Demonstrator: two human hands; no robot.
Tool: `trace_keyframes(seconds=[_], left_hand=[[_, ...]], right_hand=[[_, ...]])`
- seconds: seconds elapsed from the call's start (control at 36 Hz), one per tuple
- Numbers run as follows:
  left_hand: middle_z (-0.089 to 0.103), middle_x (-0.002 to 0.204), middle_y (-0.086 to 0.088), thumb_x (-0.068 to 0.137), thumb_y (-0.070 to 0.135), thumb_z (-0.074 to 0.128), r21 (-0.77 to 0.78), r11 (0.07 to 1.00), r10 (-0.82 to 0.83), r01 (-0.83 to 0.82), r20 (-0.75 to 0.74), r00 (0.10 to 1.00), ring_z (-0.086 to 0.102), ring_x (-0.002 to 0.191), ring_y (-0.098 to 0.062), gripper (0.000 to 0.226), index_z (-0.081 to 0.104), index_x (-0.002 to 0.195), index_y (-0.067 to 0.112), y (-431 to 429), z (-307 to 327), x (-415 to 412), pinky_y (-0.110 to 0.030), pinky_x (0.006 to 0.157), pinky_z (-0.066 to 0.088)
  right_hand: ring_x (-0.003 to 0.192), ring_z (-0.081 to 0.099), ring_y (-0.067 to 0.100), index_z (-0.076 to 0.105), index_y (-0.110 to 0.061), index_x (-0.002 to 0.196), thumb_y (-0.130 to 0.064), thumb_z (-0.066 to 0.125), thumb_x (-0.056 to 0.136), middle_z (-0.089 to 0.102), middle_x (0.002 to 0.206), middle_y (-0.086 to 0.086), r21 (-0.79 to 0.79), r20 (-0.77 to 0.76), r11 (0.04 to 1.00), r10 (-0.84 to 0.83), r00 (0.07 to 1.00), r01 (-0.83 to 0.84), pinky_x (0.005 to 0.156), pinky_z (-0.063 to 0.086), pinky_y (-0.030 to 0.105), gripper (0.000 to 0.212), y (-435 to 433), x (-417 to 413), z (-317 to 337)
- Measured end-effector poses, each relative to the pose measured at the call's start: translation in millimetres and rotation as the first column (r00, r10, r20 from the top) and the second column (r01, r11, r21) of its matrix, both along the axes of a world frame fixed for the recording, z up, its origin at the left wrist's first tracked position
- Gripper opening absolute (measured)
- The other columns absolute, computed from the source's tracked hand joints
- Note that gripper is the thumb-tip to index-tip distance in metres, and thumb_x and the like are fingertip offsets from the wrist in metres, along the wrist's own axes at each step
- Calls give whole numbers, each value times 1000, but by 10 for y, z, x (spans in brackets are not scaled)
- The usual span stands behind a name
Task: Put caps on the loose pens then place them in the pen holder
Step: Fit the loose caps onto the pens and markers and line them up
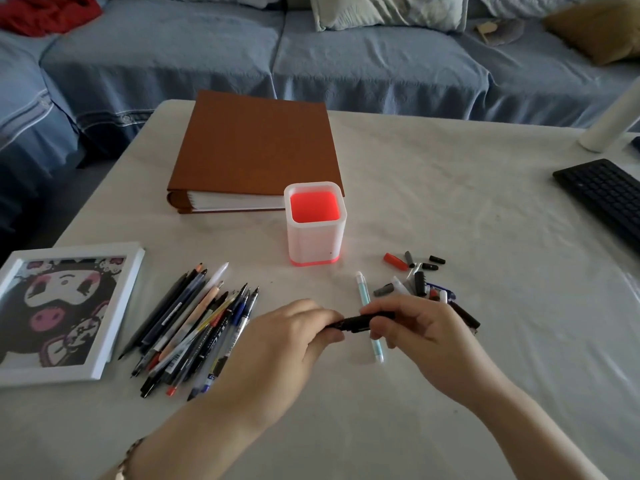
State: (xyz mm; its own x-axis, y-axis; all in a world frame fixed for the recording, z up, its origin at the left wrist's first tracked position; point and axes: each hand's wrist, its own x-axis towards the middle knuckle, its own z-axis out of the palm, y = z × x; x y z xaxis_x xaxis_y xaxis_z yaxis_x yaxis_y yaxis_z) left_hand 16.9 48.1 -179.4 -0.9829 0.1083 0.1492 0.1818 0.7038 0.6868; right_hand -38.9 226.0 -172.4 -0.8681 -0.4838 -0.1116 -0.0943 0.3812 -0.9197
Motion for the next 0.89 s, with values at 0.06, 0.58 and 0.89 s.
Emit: trace_keyframes(seconds=[0.06,0.58,0.89], left_hand=[[56,75,8,81,48,37,-6,1000,-15,15,14,1000,53,65,-10,29,57,92,30,-1,-4,9,-24,59,40],[62,71,13,83,27,62,-100,965,252,-241,128,959,58,67,-7,6,67,86,25,-3,-143,-26,-20,60,43],[62,69,12,82,27,62,-78,969,243,-233,173,955,58,66,-7,6,67,84,24,54,-173,-8,-13,58,39]], right_hand=[[62,54,1,66,-47,74,-12,61,83,66,66,-15,-21,-14,1000,-19,1000,19,64,45,15,36,2,24,-7],[70,60,7,67,-24,91,-16,65,82,67,79,-7,366,-82,897,-235,968,249,61,39,1,13,571,-326,-460],[76,53,16,64,-25,90,-14,58,84,63,92,0,645,-190,698,-249,950,312,67,37,25,14,1070,-475,-525]])
